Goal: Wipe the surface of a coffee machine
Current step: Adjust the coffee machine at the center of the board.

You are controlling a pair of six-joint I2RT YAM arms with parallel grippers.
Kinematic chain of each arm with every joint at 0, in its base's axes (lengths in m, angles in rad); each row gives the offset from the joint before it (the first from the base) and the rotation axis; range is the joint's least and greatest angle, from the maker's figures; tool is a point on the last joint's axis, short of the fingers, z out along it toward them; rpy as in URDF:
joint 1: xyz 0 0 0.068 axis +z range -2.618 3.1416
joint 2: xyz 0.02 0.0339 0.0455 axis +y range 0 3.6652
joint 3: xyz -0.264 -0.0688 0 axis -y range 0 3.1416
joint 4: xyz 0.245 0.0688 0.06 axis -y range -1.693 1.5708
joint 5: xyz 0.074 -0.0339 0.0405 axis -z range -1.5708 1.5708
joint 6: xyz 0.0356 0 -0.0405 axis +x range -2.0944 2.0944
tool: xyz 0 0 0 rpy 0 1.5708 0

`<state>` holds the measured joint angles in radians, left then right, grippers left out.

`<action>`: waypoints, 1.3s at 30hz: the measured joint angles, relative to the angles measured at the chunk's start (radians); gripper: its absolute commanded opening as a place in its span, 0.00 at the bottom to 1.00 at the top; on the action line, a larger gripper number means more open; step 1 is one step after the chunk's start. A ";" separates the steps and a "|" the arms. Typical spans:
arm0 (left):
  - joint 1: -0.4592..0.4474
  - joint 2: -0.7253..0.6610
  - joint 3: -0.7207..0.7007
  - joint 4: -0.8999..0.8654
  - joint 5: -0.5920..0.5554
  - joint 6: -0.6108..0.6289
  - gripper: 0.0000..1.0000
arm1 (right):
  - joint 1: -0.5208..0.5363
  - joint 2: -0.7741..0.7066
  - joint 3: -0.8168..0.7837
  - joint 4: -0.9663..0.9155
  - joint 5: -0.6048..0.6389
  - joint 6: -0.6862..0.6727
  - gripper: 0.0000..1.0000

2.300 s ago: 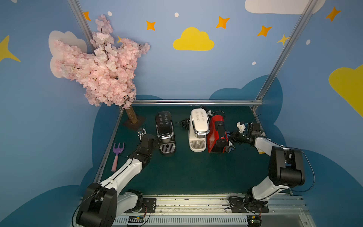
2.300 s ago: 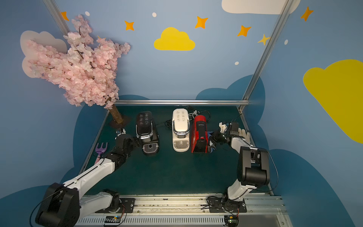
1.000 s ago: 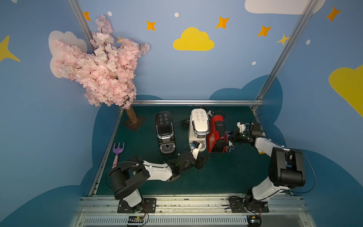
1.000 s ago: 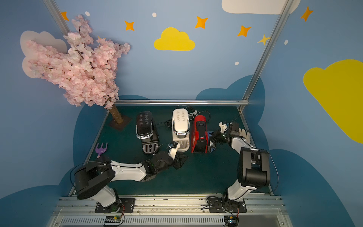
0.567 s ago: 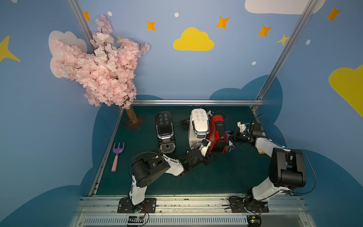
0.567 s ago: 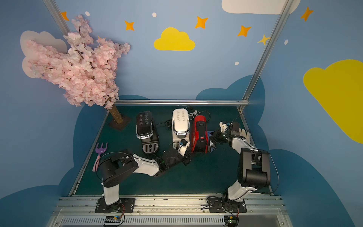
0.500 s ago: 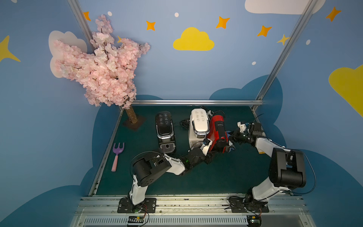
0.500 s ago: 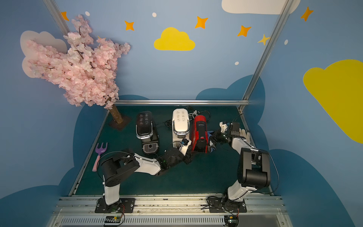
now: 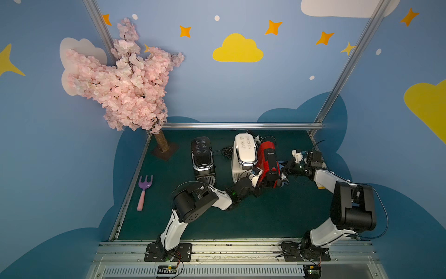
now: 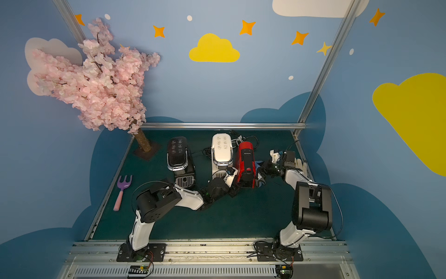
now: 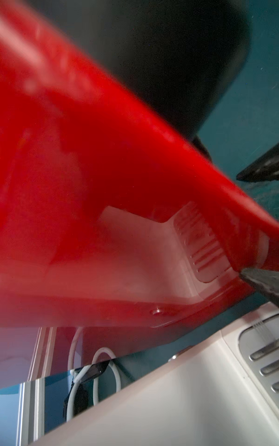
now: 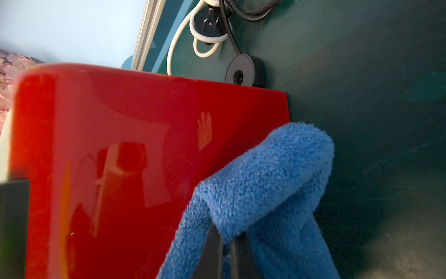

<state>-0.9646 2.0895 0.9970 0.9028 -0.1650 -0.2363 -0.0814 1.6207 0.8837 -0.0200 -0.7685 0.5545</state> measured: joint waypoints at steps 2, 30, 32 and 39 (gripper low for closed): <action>0.001 0.010 0.020 -0.019 0.000 -0.007 0.58 | -0.005 0.000 -0.002 0.002 -0.002 0.005 0.00; -0.033 0.119 0.264 -0.230 0.039 -0.079 0.61 | -0.132 -0.121 -0.094 0.108 0.008 0.087 0.00; -0.033 0.119 0.262 -0.232 0.045 -0.078 0.62 | -0.137 -0.126 -0.094 0.119 -0.011 0.105 0.00; -0.045 0.102 0.227 -0.240 0.101 -0.078 0.63 | -0.139 -0.129 -0.046 0.140 -0.060 0.150 0.01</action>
<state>-1.0092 2.1918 1.2236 0.6624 -0.0635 -0.3145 -0.2203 1.4921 0.8375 0.1196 -0.8284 0.7044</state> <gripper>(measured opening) 0.625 0.061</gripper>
